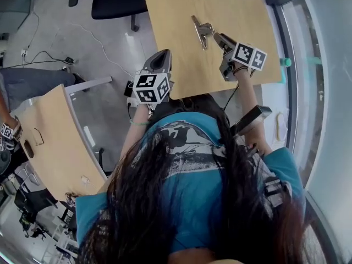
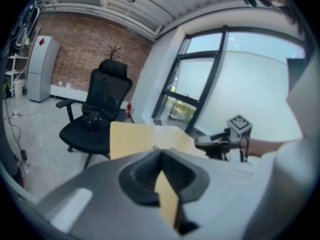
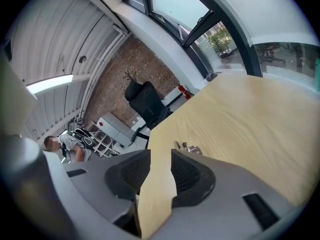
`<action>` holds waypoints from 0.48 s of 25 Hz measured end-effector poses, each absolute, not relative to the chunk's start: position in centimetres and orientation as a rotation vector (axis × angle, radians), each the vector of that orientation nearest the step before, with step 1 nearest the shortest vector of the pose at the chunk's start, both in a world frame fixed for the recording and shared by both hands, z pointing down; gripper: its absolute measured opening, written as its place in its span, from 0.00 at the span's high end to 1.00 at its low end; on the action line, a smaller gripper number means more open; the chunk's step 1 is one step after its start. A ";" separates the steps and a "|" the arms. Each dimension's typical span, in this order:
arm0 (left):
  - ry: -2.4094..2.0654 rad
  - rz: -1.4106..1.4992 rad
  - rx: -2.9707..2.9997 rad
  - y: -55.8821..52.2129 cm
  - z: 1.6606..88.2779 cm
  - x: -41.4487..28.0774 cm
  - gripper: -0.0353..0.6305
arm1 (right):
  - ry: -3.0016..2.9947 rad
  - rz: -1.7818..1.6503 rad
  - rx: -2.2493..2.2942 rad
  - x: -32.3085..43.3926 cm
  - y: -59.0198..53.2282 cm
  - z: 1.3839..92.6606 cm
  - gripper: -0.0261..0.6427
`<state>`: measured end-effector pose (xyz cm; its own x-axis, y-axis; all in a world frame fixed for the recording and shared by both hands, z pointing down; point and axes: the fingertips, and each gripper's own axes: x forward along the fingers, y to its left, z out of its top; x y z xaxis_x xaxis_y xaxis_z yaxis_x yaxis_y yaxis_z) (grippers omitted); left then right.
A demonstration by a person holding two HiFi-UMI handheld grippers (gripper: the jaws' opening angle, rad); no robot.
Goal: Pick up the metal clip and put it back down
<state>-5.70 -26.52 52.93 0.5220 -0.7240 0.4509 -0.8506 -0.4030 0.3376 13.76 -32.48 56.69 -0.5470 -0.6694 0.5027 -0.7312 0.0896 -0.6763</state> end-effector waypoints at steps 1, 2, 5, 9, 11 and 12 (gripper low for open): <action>-1.274 0.309 2.244 -26.3 52.7 -5.9 0.94 | -2.295 1.479 1.466 13.2 -31.6 55.9 0.77; -1.270 0.301 2.255 -26.1 52.4 -6.1 0.94 | -2.318 1.478 1.471 12.6 -30.7 55.1 0.77; -1.245 0.281 2.291 -24.8 51.6 -6.5 0.94 | -2.364 1.477 1.497 11.0 -27.8 53.5 0.77; -1.198 0.288 2.333 -21.5 51.1 -6.9 0.94 | -2.387 1.441 1.506 8.9 -23.1 52.5 0.78; -1.179 0.294 2.351 -19.5 51.0 -7.3 0.94 | -2.380 1.402 1.501 7.5 -20.6 52.5 0.81; -1.172 0.295 2.357 -18.5 50.9 -7.7 0.94 | -2.379 1.393 1.502 6.7 -19.4 52.4 0.82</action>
<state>-7.65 -18.49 50.91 0.6082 -0.6881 0.3958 -0.7935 -0.5128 0.3278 6.74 -19.38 52.45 -0.5423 -0.7239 0.4265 -0.7262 0.1485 -0.6713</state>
